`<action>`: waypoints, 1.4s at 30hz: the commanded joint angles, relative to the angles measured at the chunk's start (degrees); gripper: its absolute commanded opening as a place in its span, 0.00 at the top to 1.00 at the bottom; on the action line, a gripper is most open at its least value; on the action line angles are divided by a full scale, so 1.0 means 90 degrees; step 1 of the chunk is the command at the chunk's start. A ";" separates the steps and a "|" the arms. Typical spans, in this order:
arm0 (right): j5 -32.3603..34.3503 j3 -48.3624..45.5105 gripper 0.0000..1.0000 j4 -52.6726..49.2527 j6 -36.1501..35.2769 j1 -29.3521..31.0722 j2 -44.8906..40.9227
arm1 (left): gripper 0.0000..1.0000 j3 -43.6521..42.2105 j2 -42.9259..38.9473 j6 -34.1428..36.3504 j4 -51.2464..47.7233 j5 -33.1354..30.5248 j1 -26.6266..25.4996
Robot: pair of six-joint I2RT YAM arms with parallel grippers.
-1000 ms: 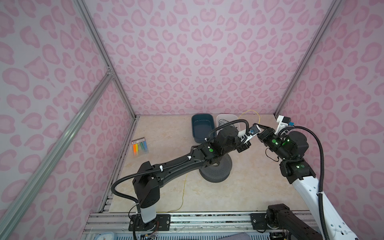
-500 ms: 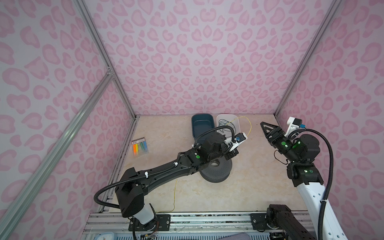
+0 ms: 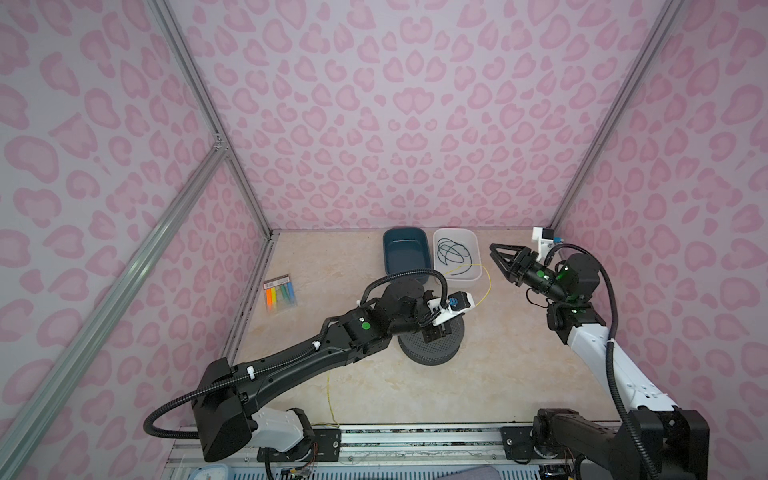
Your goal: Wrap the cables
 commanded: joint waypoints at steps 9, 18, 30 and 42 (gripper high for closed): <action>0.3722 0.2115 0.58 -0.6524 -0.5705 0.1730 -0.0245 | 0.96 -0.0004 -0.0257 0.0466 -0.1772 -0.0852 -0.0009; 0.5826 0.3273 0.37 -0.7940 -0.7356 0.3380 0.0966 | 0.96 0.0152 -0.0296 0.0538 -0.2425 -0.1089 -0.0062; 0.6470 0.4289 0.42 -0.8153 -0.7919 0.4014 0.2554 | 0.96 0.0191 -0.0268 0.0549 -0.2543 -0.1283 -0.0168; 0.7192 0.4542 0.97 -0.7171 -0.6625 0.3659 0.2674 | 0.96 0.0005 -0.0304 0.0360 -0.2391 -0.1644 -0.0247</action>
